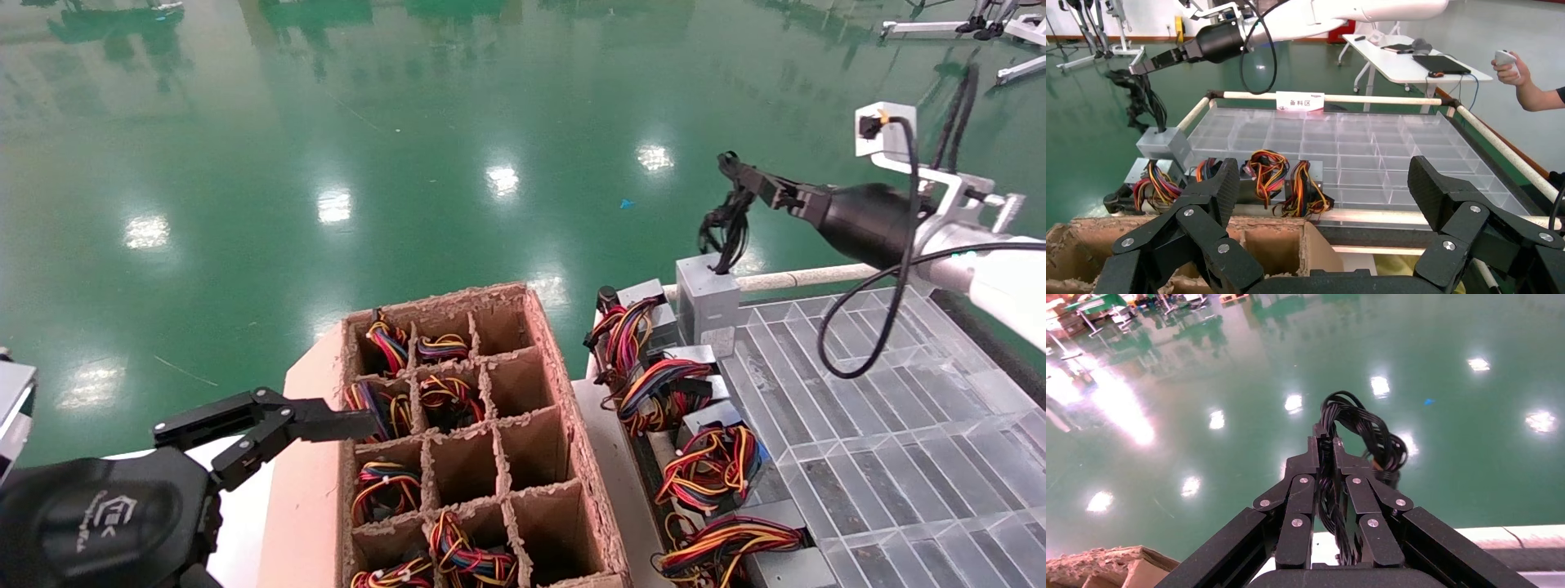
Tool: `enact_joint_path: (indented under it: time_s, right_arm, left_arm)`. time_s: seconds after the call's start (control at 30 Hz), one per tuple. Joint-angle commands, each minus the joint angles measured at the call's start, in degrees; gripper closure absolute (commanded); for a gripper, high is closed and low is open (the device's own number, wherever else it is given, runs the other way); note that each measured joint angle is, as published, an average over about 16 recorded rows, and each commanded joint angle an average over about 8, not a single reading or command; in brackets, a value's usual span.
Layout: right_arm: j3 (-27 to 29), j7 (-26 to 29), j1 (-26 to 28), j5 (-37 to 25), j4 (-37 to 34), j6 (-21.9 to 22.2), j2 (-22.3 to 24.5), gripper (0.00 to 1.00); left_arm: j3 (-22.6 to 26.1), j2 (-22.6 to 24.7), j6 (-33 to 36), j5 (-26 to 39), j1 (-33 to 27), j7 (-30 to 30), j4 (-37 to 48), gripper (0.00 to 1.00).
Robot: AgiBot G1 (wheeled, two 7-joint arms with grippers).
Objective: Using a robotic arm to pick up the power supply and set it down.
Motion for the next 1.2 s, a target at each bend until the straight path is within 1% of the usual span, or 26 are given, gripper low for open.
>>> enact_joint_path:
  time_s: [0.03,0.3,0.33,0.57,0.6,1.2]
  right_arm:
    - [0.1,-0.2,-0.2,0.2,0.2,0.2,-0.3,1.0]
    - [0.4,-0.1,-1.7,0.6,-0.2,0.7,0.0,1.0]
    - [0.5,0.0,-1.8,0.7,-0.2,0.7,0.1,0.96]
    - [0.6,0.0,-2.2,0.9,-0.1,0.9,0.5,0.08]
    - [0.7,0.0,-2.2,1.0,-0.1,0.9,0.5,0.0]
    - [0.8,0.1,-2.0,1.1,0.3,0.3,0.5,0.0]
  left_arm:
    - [0.0,0.0,0.0,0.0,0.0,0.0,0.0,0.0]
    - [0.0,0.0,0.0,0.0,0.0,0.0,0.0,0.0]
    - [0.0,0.0,0.0,0.0,0.0,0.0,0.0,0.0]
    - [0.0,0.0,0.0,0.0,0.0,0.0,0.0,0.0]
    - [0.0,0.0,0.0,0.0,0.0,0.0,0.0,0.0]
    - [0.0,0.0,0.0,0.0,0.0,0.0,0.0,0.0]
